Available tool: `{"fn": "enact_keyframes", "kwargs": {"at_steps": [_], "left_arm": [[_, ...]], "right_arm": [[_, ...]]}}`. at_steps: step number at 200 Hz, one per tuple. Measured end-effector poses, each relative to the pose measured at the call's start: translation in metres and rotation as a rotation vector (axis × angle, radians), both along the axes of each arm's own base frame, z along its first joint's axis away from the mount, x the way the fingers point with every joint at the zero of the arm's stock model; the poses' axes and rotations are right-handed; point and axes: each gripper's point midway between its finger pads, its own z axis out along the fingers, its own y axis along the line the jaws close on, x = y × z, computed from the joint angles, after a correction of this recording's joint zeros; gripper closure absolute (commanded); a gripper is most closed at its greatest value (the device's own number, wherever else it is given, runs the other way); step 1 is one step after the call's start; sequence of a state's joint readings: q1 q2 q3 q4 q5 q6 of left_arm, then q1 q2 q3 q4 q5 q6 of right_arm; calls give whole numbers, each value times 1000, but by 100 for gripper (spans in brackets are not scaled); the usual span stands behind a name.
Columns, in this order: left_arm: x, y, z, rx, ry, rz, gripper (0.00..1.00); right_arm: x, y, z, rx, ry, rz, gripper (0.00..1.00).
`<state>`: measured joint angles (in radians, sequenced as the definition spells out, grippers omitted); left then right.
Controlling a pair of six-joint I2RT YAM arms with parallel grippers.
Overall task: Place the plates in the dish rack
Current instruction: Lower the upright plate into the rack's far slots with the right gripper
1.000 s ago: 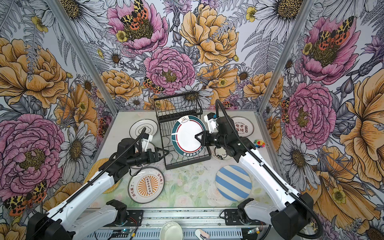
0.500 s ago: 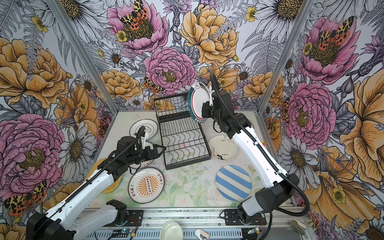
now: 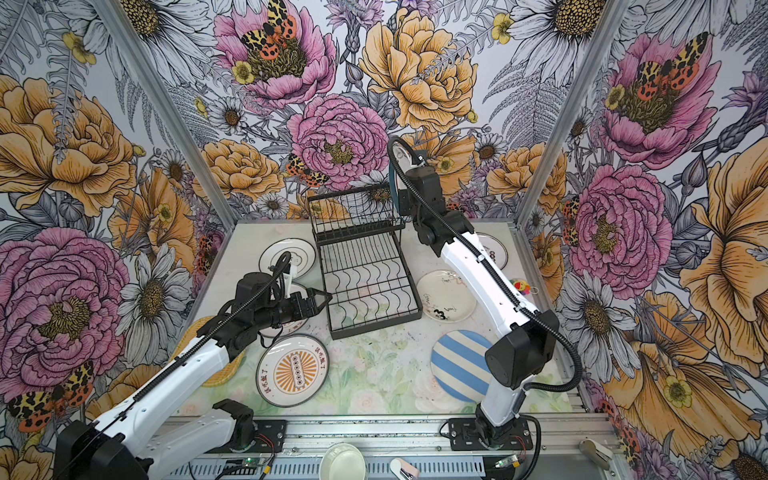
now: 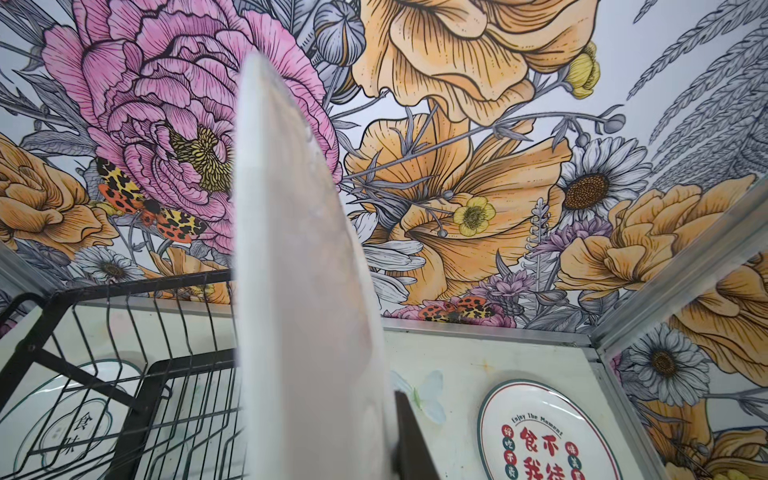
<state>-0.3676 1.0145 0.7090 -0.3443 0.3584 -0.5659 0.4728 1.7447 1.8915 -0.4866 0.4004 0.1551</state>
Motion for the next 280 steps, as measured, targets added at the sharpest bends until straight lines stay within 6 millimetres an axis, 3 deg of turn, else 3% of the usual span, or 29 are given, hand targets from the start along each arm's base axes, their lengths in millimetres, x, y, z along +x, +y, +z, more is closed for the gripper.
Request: {"fn": "enact_keyframes", "kwargs": {"at_steps": [92, 163, 280], "left_arm": [[4, 3, -9, 10, 26, 12, 1], [5, 5, -8, 7, 26, 21, 1], [4, 7, -5, 2, 13, 27, 1]], "right_arm": [[28, 20, 1, -43, -58, -3, 100], [42, 25, -28, -104, -17, -22, 100], [49, 36, -44, -132, -13, -34, 100]]}}
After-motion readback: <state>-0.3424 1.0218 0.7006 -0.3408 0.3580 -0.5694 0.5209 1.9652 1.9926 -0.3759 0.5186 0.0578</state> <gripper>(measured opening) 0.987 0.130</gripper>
